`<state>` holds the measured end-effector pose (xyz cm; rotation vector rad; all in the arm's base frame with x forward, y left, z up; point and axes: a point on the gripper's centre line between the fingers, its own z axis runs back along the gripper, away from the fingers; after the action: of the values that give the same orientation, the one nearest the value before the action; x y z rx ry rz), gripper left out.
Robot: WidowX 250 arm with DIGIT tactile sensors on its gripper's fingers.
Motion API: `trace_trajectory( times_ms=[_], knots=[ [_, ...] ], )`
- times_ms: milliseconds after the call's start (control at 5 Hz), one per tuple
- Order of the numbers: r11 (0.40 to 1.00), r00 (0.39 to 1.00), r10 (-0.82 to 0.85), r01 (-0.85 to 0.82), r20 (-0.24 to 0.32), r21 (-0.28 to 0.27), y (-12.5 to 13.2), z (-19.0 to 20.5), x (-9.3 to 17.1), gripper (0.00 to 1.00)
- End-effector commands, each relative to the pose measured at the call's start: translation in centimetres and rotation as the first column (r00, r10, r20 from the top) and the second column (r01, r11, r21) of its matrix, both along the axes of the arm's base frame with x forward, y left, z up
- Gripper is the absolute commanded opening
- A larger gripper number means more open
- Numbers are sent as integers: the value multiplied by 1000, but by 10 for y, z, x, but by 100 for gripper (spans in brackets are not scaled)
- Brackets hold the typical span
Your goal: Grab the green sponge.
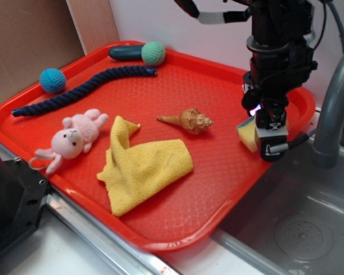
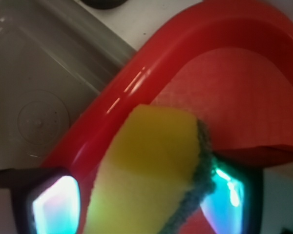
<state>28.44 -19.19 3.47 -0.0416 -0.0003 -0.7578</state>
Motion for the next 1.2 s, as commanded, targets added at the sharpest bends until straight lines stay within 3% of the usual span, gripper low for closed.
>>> trace_trajectory(
  times_ms=[0,200,400,600,800,1000],
  knots=[
    [991,993,118,-119,-22,-56,32,3,-3,0],
    [985,985,170,-171,-38,-28,49,7,-8,0],
    [955,955,297,-297,8,15,79,49,-27,0],
    [889,889,458,-457,31,-21,115,98,-57,0],
    [817,817,577,-577,-13,-15,140,147,-84,0],
    [707,707,707,-707,-3,8,156,178,-113,0]
  ],
)
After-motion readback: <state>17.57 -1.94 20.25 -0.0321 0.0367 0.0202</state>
